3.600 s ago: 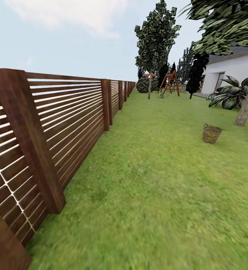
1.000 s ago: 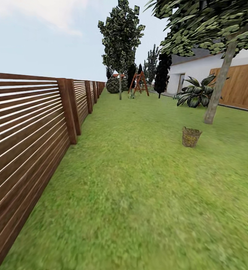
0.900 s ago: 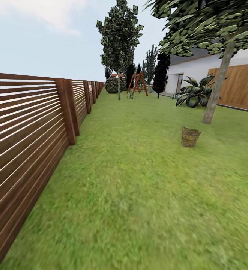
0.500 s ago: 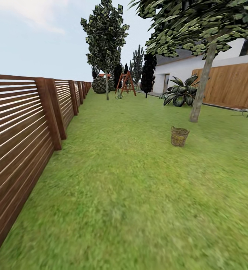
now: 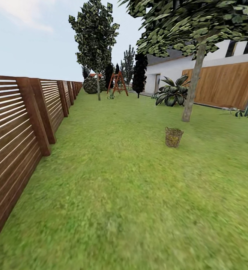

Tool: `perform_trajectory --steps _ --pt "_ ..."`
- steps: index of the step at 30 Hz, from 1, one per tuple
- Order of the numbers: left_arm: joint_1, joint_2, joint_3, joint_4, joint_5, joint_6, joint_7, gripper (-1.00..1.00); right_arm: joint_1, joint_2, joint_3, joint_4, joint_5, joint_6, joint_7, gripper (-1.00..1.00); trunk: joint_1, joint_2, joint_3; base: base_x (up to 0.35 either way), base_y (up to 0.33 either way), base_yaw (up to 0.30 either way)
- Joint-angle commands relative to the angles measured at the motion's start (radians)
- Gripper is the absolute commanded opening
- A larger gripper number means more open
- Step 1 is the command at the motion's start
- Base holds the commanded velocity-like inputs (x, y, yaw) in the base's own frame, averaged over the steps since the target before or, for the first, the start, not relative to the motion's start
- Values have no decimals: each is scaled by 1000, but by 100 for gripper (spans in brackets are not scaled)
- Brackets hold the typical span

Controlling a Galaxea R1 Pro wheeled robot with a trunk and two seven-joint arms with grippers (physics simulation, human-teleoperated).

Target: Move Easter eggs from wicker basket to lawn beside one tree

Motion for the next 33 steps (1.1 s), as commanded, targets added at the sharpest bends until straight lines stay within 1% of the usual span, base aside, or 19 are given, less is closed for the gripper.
perform_trajectory --steps 1,7,21,25,33 --pt "0 0 1 1 1 -3 0 100 0 0 -2 -1 7 -1 0 100 1 0 -1 329 80 -218" --pt "0 0 1 1 1 -3 0 100 0 0 -3 -1 7 -1 0 100 1 0 -1 325 124 -250" --pt "0 0 1 1 1 -3 0 100 0 0 -3 -1 7 -1 0 100 1 0 -1 313 180 -262" --pt "0 0 1 1 1 -3 0 100 0 0 -2 -1 7 -1 0 100 1 0 -1 309 190 -118" --pt "0 0 1 1 1 -3 0 100 0 1 -2 -1 7 -1 0 100 1 0 -1 308 192 -27"
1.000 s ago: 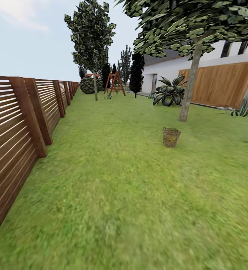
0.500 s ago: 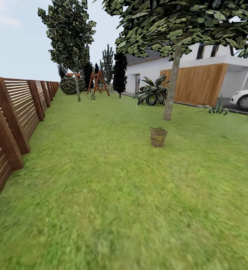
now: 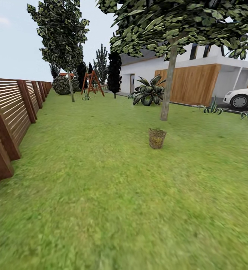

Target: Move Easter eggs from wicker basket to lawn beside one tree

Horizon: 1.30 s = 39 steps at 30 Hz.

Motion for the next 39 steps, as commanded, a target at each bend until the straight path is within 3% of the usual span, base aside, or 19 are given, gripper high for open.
perform_trajectory --steps 1,10,39 --pt "0 0 1 1 1 -3 0 100 1 0 -2 -2 7 -1 0 100 1 0 -1 308 192 -7" --pt "0 0 1 1 1 -3 0 100 1 0 -2 -2 7 -1 0 100 1 0 -1 308 193 -103" --pt "0 0 1 1 1 -3 0 100 1 0 -3 -2 7 -1 0 100 1 0 -1 313 149 -266"
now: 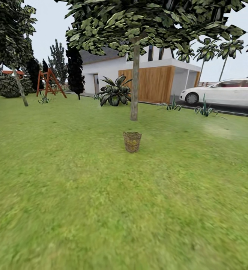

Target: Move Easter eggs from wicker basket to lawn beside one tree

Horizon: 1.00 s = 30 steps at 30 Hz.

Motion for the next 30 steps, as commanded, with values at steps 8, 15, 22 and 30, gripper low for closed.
perform_trajectory --steps 8,15,22,30 --pt "-1 0 1 1 1 -3 0 100 0 0 -2 -2 7 -1 0 100 1 0 -1 332 43 -235" --pt "-1 0 1 1 1 -3 0 100 0 0 -2 -2 7 -1 0 100 1 0 -1 337 6 -57" --pt "-1 0 1 1 1 -3 0 100 0 0 -2 -2 7 -1 0 100 1 0 -1 338 1 -7" --pt "-1 0 1 1 1 -3 0 100 0 0 -1 -2 7 -1 0 100 1 0 -1 338 0 -1"
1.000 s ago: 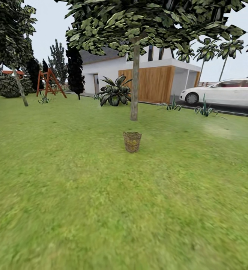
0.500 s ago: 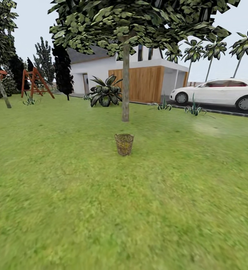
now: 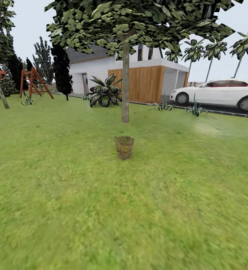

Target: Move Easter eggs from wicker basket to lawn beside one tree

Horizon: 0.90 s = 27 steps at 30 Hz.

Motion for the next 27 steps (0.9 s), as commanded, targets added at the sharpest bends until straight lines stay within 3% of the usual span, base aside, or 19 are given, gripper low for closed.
perform_trajectory --steps 1,15,27 --pt "0 0 1 1 1 -3 0 100 1 0 -2 -2 7 -1 0 100 1 0 -1 338 0 0" --pt "0 0 1 1 1 -4 0 100 1 0 -3 -2 7 -1 0 100 1 0 -1 338 39 -6" --pt "0 0 1 1 1 -15 0 100 1 0 -2 -1 7 -1 0 100 1 0 -1 336 132 -111"
